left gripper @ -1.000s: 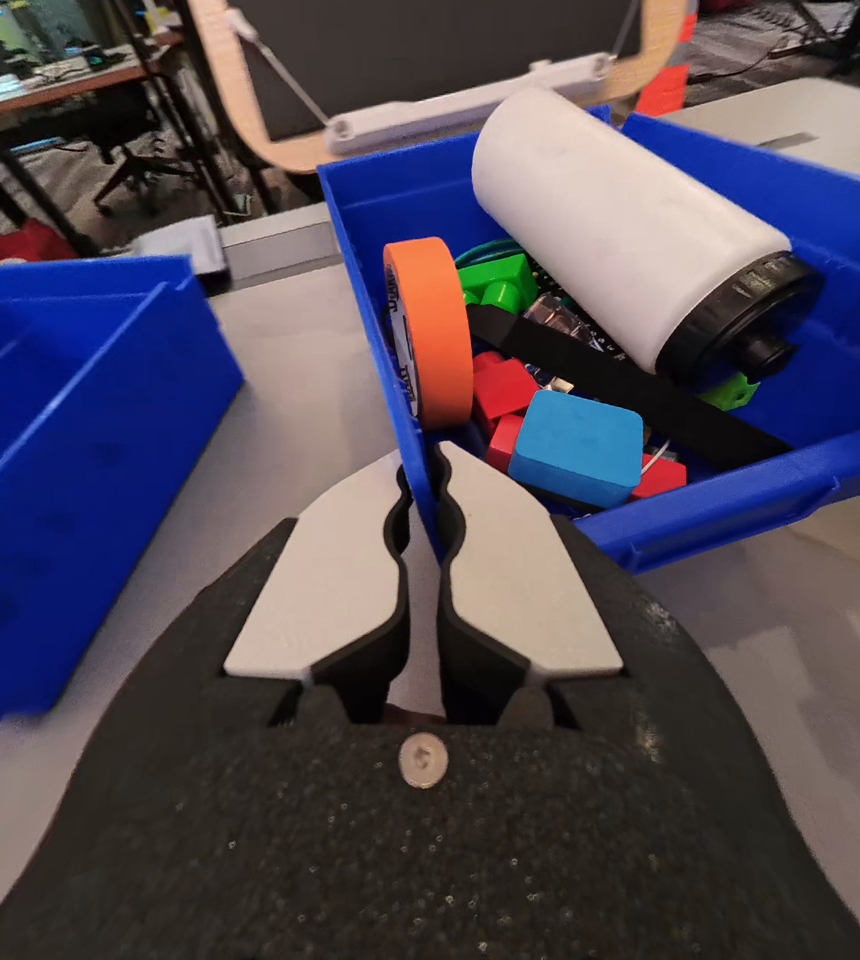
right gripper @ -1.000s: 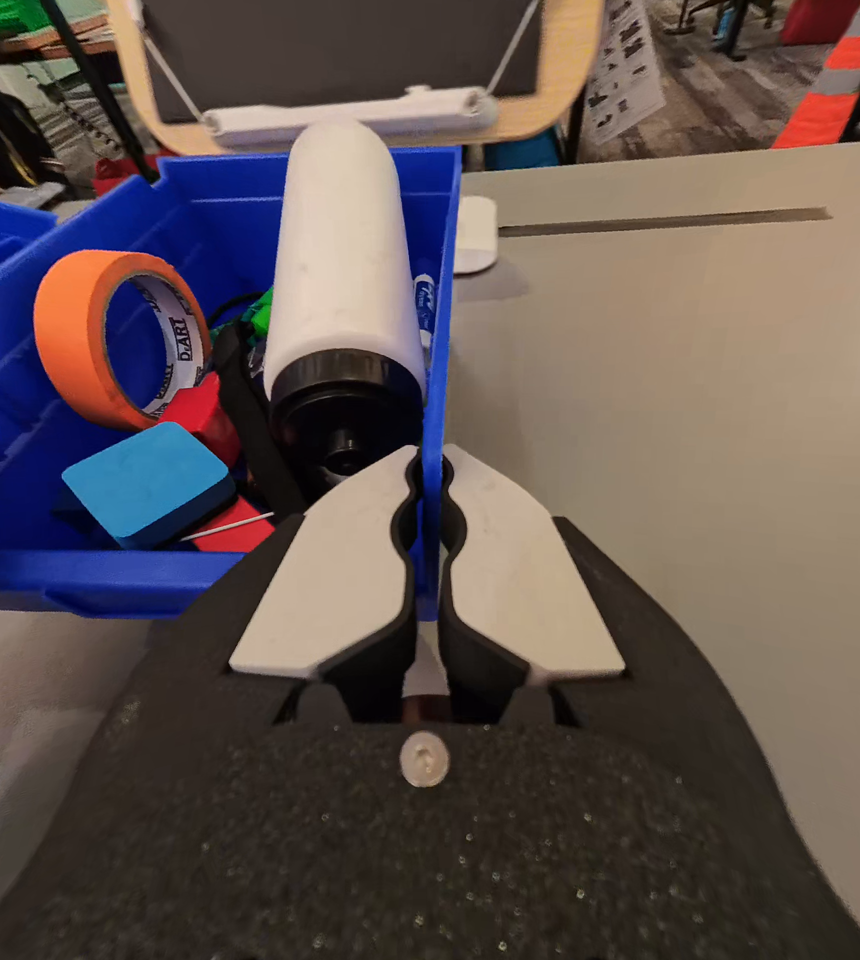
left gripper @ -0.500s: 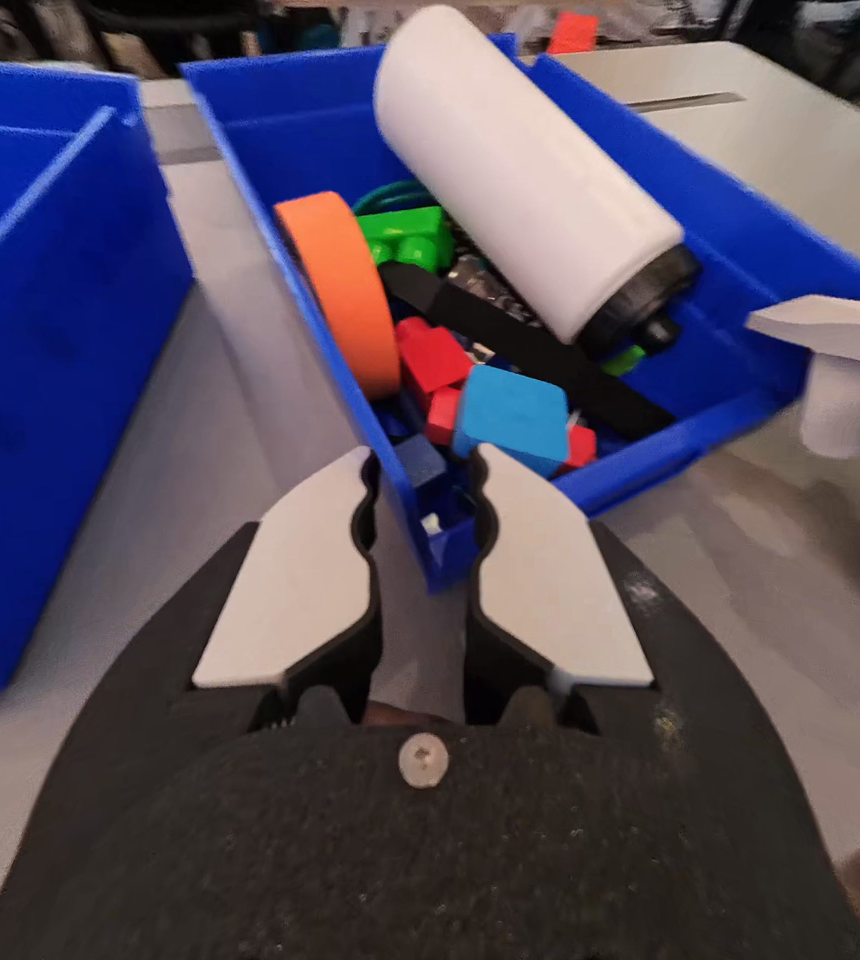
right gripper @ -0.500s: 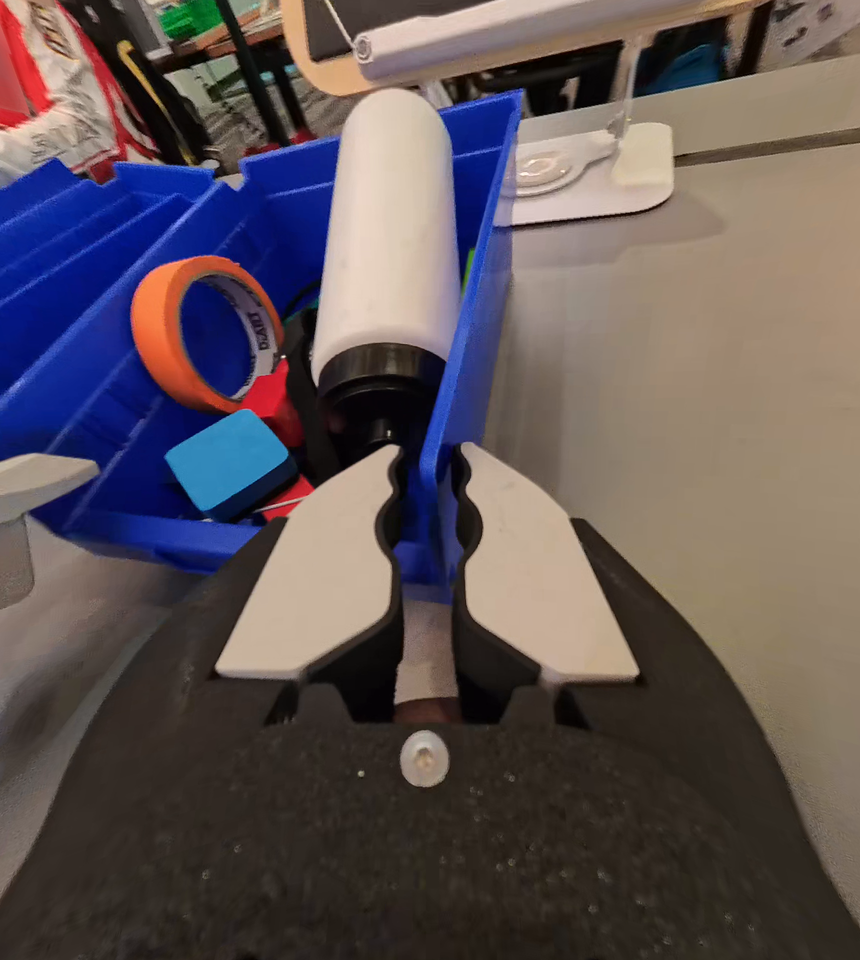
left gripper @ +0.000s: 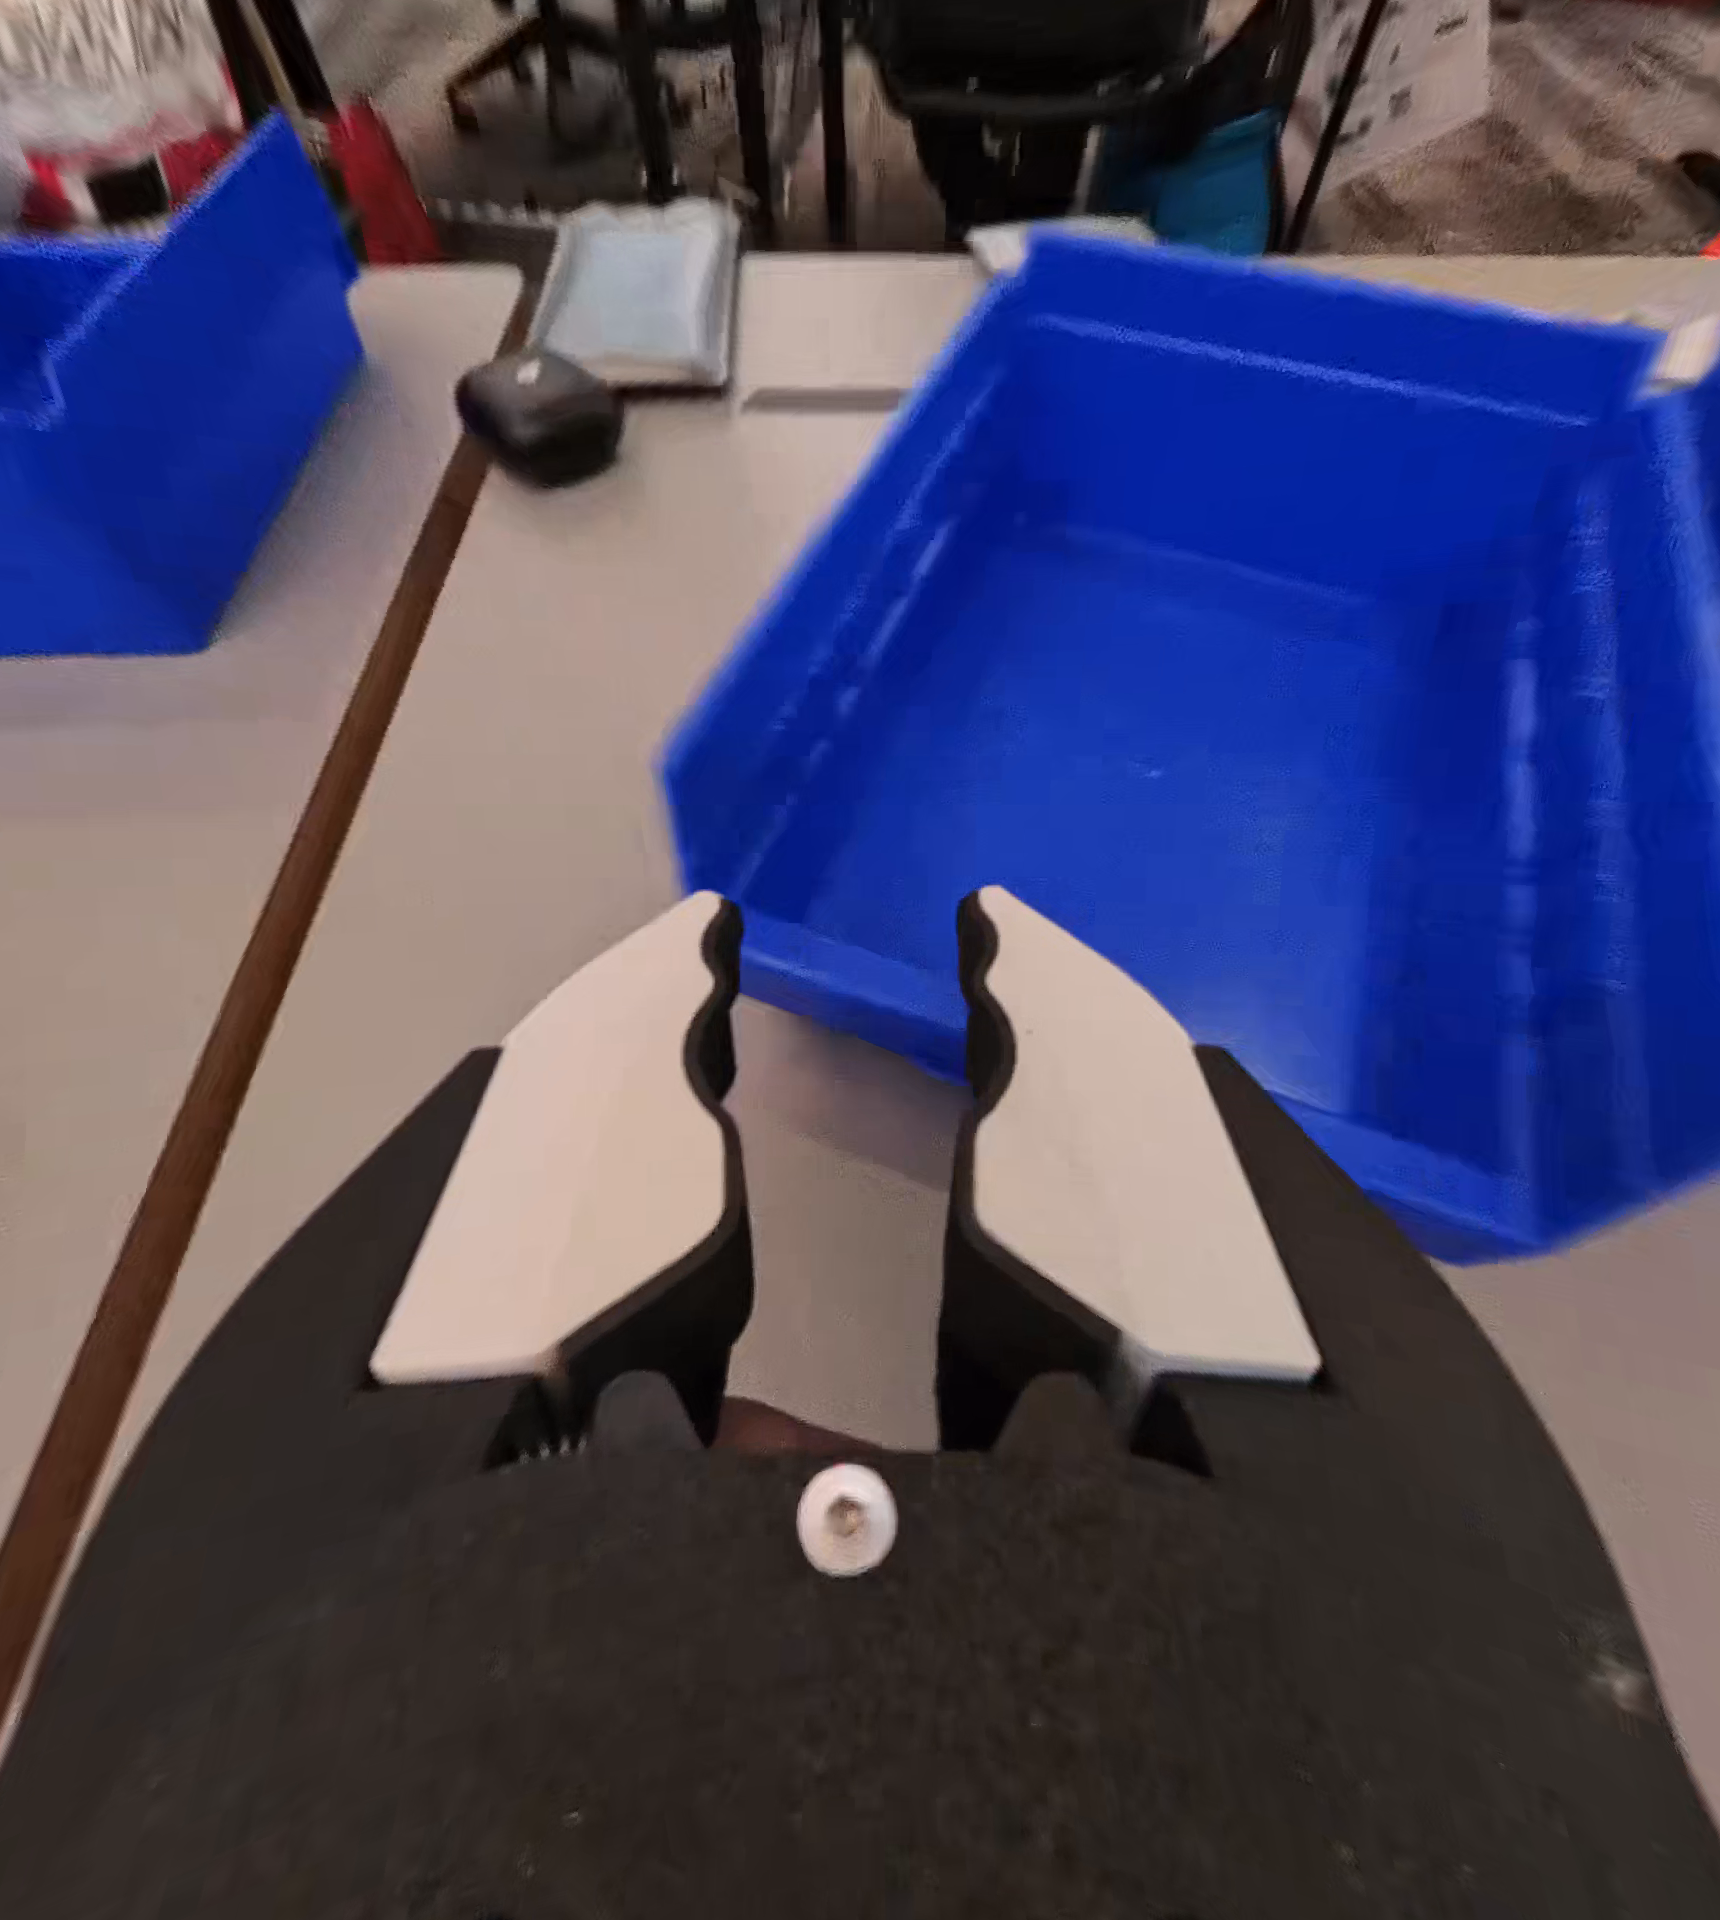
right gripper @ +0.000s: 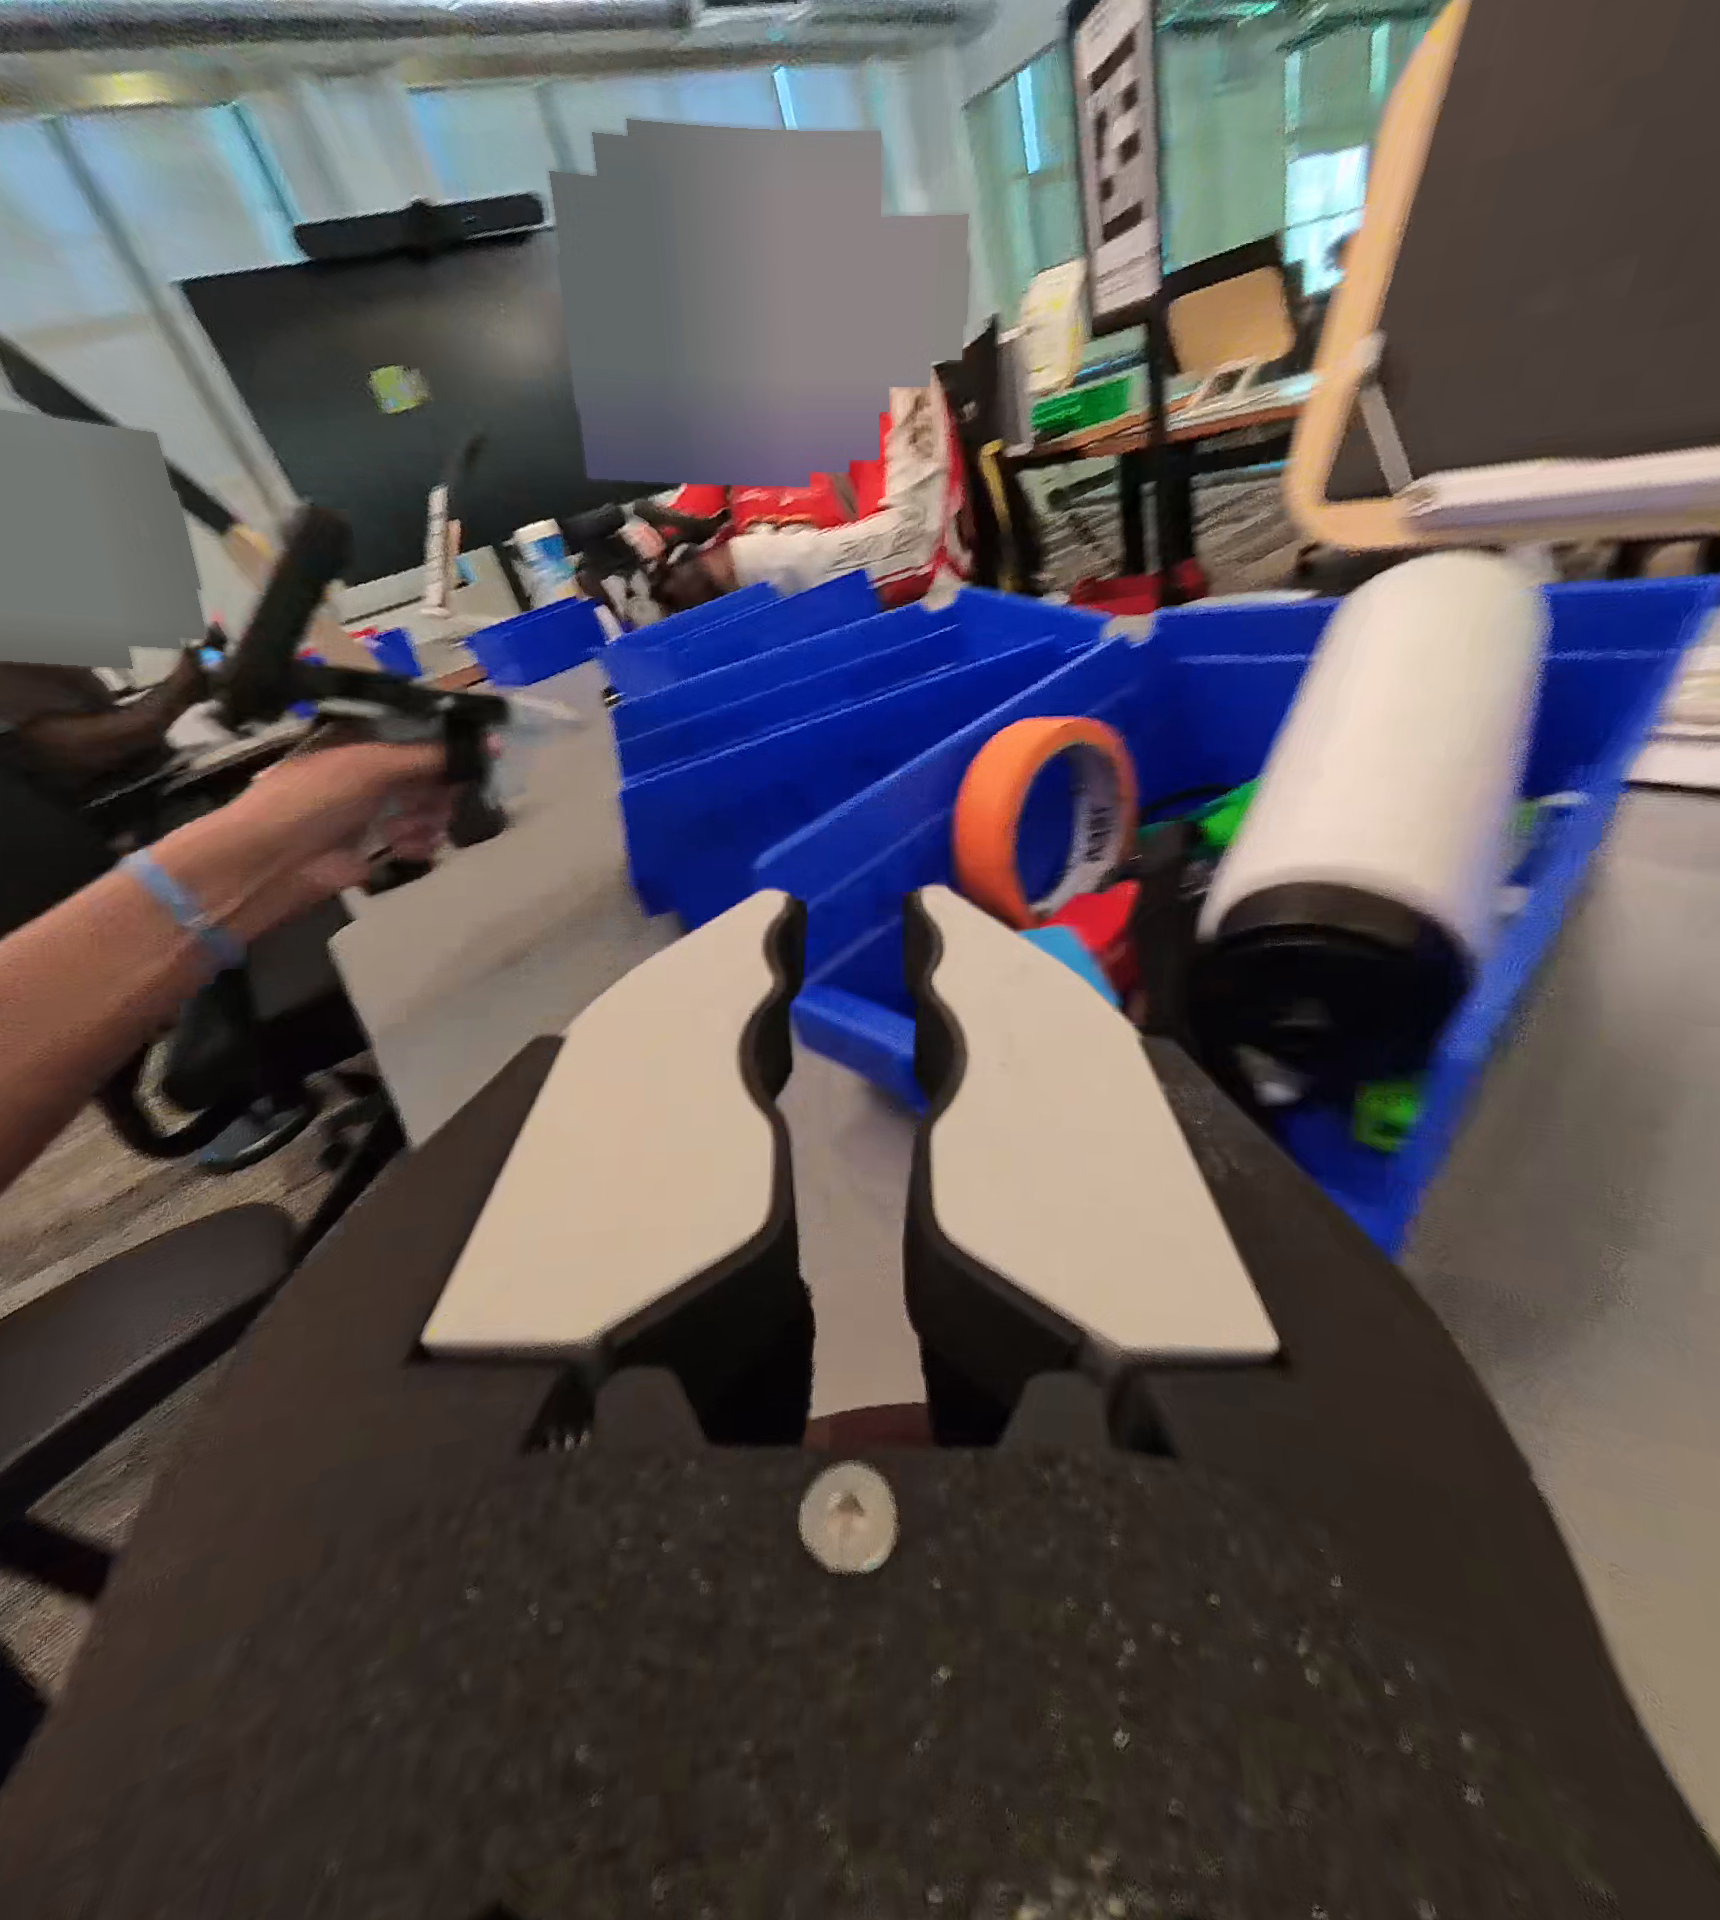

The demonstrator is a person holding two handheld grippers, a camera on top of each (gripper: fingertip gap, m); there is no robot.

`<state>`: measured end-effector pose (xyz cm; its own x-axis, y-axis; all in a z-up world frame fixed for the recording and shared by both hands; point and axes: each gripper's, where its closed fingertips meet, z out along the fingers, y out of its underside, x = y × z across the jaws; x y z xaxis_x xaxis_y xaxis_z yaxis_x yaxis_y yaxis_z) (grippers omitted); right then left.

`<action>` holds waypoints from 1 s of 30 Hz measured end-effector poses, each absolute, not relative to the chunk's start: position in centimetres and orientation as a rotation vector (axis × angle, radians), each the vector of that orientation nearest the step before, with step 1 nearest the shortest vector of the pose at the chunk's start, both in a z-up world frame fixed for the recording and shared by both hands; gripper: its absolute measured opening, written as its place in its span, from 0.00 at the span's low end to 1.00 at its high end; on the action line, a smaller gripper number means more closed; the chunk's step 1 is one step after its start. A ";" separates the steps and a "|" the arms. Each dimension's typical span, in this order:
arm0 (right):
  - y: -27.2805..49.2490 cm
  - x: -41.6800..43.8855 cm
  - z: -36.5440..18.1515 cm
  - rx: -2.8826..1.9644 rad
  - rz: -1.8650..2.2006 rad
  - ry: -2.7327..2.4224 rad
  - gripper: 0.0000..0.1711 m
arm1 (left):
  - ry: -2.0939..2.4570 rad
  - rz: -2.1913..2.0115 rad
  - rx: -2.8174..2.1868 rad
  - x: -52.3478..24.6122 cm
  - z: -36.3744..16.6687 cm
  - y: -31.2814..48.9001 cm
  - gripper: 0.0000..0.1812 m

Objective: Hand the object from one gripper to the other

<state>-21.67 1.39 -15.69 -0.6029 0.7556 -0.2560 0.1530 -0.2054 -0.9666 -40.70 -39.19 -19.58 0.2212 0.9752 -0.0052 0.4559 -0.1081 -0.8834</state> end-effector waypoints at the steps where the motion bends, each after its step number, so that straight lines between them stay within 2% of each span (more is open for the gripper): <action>1: 0.0 -21.3 -16.3 -1.065 1.878 -1.659 0.10 | -1.367 0.777 -1.693 -42.0 -20.2 -40.5 0.23; 4: -4.5 -19.9 -18.1 -1.074 1.933 -1.799 0.10 | -1.308 0.771 -1.683 -45.3 -20.6 -42.3 0.24; 8: -9.3 -19.1 -19.4 -1.042 1.951 -1.939 0.10 | -1.190 0.668 -1.713 -47.2 -21.4 -41.0 0.21; 12: -12.8 -20.6 -17.8 -0.936 1.965 -1.921 0.10 | -1.145 0.685 -1.785 -47.2 -22.6 -39.9 0.14; 14: -14.7 -21.8 -17.2 -0.902 1.927 -1.931 0.12 | -1.223 0.746 -1.806 -46.8 -23.5 -40.6 0.07; 16: -16.2 -23.7 -17.9 -0.949 1.793 -1.973 0.15 | -1.264 0.715 -1.774 -45.2 -23.7 -40.2 0.05; 20: -18.1 -26.6 -19.7 -1.054 1.573 -2.019 0.29 | -1.207 0.726 -1.773 -39.5 -23.8 -38.2 0.02; 25: -17.4 -29.2 -21.8 -1.166 1.275 -1.930 0.28 | -1.327 0.768 -1.598 -31.3 -23.6 -38.4 0.02; 26: -17.8 -29.1 -21.9 -1.160 1.293 -1.948 0.31 | -1.350 0.781 -1.561 -29.6 -23.6 -38.6 0.02; 28: -19.2 -28.2 -22.5 -1.195 1.360 -2.013 0.28 | -1.399 0.816 -1.514 -26.6 -23.6 -39.1 0.03; 30: -20.7 -26.9 -23.3 -1.185 1.404 -2.097 0.12 | -1.416 0.833 -1.509 -24.3 -23.6 -38.9 0.03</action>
